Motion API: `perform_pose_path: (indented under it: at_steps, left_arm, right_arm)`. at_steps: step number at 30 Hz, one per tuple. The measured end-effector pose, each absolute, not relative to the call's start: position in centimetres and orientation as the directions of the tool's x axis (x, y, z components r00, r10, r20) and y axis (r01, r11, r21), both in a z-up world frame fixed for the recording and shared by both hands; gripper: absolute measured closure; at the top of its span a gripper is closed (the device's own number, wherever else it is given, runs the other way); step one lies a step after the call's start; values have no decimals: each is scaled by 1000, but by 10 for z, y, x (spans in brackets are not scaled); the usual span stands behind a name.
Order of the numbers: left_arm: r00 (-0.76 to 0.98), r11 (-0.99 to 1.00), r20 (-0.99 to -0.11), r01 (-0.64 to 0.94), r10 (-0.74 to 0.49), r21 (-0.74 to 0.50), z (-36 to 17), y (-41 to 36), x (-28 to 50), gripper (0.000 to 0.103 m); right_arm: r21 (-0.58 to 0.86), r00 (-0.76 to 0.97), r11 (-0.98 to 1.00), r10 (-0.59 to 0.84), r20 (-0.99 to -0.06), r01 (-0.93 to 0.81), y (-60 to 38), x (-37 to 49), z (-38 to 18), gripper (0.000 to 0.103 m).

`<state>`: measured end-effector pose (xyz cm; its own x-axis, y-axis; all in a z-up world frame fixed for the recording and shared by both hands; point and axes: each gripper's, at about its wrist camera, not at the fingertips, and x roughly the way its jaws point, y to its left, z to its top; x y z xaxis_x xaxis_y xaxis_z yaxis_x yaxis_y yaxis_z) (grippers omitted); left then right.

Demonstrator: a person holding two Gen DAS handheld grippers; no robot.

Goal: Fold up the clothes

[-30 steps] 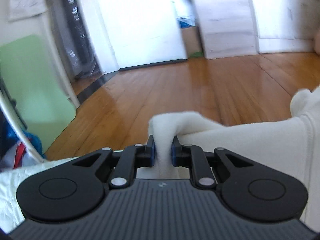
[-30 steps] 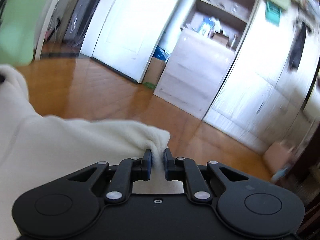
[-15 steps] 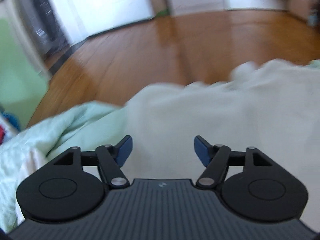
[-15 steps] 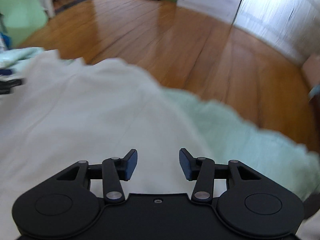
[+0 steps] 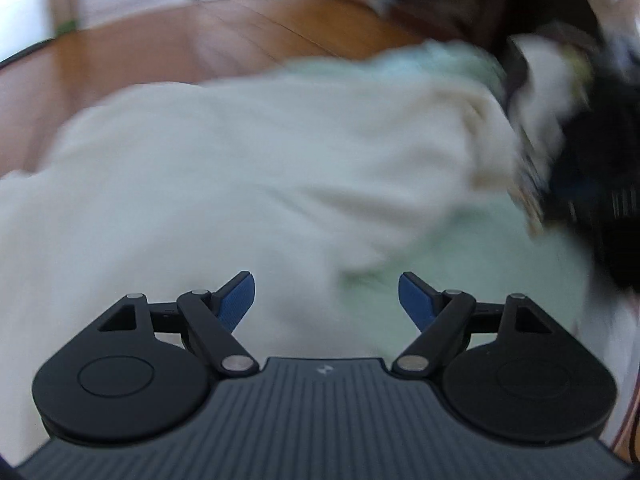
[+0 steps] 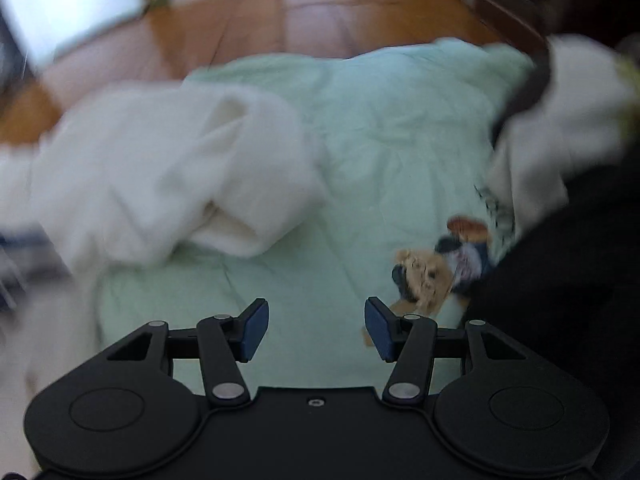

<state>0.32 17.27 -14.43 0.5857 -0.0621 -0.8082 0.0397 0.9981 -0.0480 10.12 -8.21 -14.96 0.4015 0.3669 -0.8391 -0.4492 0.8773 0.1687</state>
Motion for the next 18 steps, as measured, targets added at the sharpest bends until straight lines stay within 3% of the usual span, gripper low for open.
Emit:
perform_pose_path:
  at_steps: [1, 3, 4, 5, 6, 7, 11, 18]
  left_arm:
    - [561, 997, -827, 81, -47, -2, -150, 154, 12, 10]
    - [539, 988, -840, 87, 64, 131, -165, 143, 25, 9]
    - [538, 979, -832, 64, 132, 196, -171, 144, 31, 22]
    - [536, 965, -820, 40, 199, 260, -176, 144, 36, 56]
    - [533, 946, -804, 17, 265, 323, -181, 145, 41, 72]
    - [537, 957, -801, -36, 262, 289, -176, 161, 38, 84]
    - [566, 959, -780, -240, 265, 152, -149, 228, 11, 87]
    - [622, 895, -760, -428, 191, -125, -136, 290, -27, 87]
  right_arm:
    - [203, 414, 880, 392, -822, -430, -83, 99, -153, 44]
    - [226, 437, 881, 412, -800, -416, -76, 93, -160, 44]
    - [195, 463, 890, 389, -797, -413, -67, 88, -163, 44]
    - [161, 481, 902, 357, -801, -401, -60, 83, -163, 44]
    - [157, 471, 902, 351, -809, -403, -58, 76, -161, 44]
    - [166, 448, 895, 360, -818, -414, -58, 69, -159, 44]
    - [169, 440, 825, 447, -779, -539, -54, 51, -147, 43]
    - [230, 426, 823, 483, -765, -520, -17, 73, -178, 43]
